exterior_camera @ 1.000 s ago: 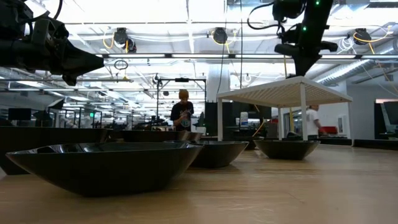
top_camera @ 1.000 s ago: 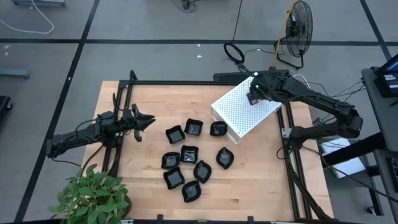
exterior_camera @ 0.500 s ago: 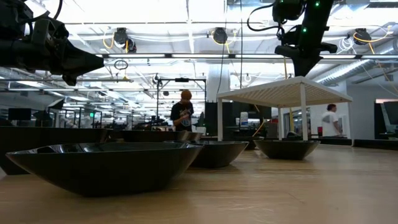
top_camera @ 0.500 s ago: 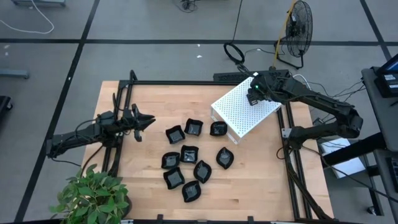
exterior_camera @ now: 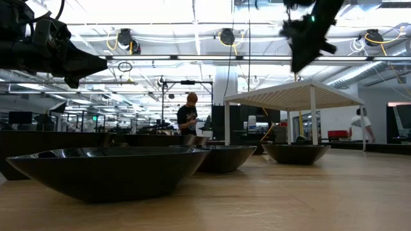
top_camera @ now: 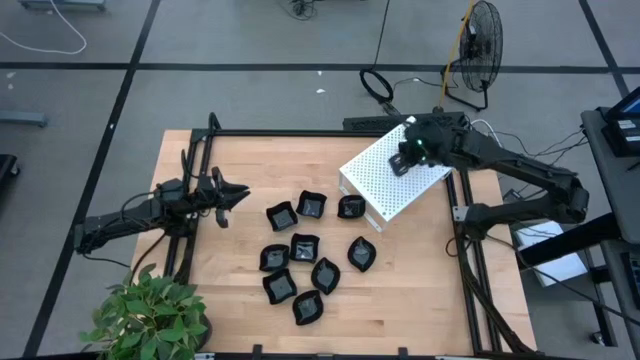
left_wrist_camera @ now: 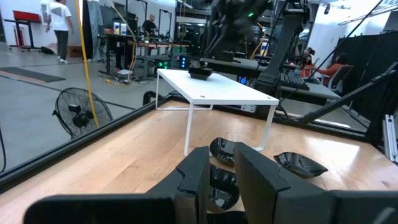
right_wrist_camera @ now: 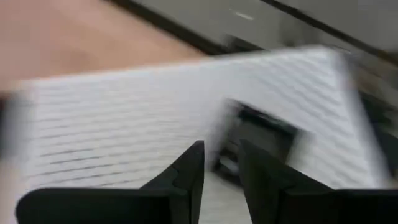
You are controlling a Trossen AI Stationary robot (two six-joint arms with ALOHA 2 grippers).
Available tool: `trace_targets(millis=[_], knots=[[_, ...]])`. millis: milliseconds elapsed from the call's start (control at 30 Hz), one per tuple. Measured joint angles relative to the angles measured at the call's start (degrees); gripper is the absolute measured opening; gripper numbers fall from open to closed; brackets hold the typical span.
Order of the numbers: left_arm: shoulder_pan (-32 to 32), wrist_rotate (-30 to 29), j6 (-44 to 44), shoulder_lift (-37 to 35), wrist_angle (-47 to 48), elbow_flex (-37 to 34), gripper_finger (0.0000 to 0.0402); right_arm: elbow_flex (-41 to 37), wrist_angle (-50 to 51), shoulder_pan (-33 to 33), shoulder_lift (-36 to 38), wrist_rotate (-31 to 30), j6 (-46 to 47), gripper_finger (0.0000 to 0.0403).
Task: Pick & Place Mini shaped plates
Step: Put the black distorted square plate on the shelf
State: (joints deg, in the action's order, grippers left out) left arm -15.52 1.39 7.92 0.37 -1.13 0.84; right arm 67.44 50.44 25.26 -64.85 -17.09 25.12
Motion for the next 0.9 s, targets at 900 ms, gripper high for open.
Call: trace_targets(millis=[900], knots=[[0.0,0.0,0.0,0.0,0.0,0.0,0.0076,8.7,-18.5,-30.2,-41.6,-9.8,-12.1,0.0]])
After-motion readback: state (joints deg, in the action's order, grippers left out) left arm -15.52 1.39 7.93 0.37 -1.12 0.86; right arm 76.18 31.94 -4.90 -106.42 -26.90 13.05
